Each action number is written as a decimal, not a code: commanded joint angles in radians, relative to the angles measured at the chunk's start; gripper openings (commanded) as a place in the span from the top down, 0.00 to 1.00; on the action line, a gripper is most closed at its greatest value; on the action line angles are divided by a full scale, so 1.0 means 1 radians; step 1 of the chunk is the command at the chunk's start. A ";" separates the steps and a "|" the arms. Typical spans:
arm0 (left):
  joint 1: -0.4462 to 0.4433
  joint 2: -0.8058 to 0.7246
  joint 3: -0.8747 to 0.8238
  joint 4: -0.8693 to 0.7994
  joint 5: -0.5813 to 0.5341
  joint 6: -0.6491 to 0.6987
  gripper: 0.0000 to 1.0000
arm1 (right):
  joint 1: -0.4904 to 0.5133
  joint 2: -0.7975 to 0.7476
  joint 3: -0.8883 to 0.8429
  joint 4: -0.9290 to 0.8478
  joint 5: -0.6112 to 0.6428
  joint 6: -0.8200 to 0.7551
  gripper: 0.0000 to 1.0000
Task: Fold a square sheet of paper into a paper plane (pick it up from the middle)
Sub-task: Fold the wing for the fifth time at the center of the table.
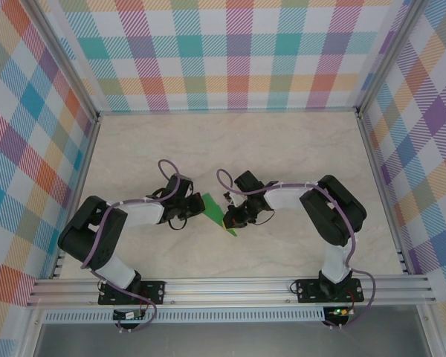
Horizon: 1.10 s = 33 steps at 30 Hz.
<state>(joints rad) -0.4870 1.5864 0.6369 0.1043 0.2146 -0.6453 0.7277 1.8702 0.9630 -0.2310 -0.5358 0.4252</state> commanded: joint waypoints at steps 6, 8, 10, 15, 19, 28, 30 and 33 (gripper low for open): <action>0.120 0.029 -0.072 -0.032 -0.133 0.028 0.97 | 0.003 0.094 -0.074 -0.153 0.157 -0.023 0.99; 0.142 0.026 -0.080 -0.018 -0.132 0.020 0.97 | 0.003 0.094 -0.076 -0.153 0.157 -0.024 0.99; 0.176 0.020 -0.086 0.002 -0.106 0.014 0.96 | 0.003 0.096 -0.077 -0.154 0.157 -0.025 0.99; 0.252 0.003 -0.072 0.015 -0.042 0.017 0.96 | 0.003 0.097 -0.075 -0.156 0.156 -0.025 0.99; 0.269 -0.039 -0.052 -0.017 -0.023 0.026 0.96 | 0.003 0.096 -0.070 -0.157 0.151 -0.025 0.99; 0.255 -0.306 -0.079 -0.089 0.049 -0.008 0.94 | 0.003 0.098 -0.063 -0.160 0.143 -0.030 0.99; 0.234 -0.380 -0.096 -0.096 0.051 -0.033 0.93 | 0.003 0.100 -0.061 -0.159 0.141 -0.029 0.99; 0.184 -0.457 -0.131 -0.076 0.055 -0.075 0.91 | 0.003 0.103 -0.061 -0.158 0.138 -0.026 0.99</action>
<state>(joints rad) -0.2630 1.1759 0.5446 0.0471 0.2516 -0.6739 0.7277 1.8843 0.9653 -0.1768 -0.5396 0.4252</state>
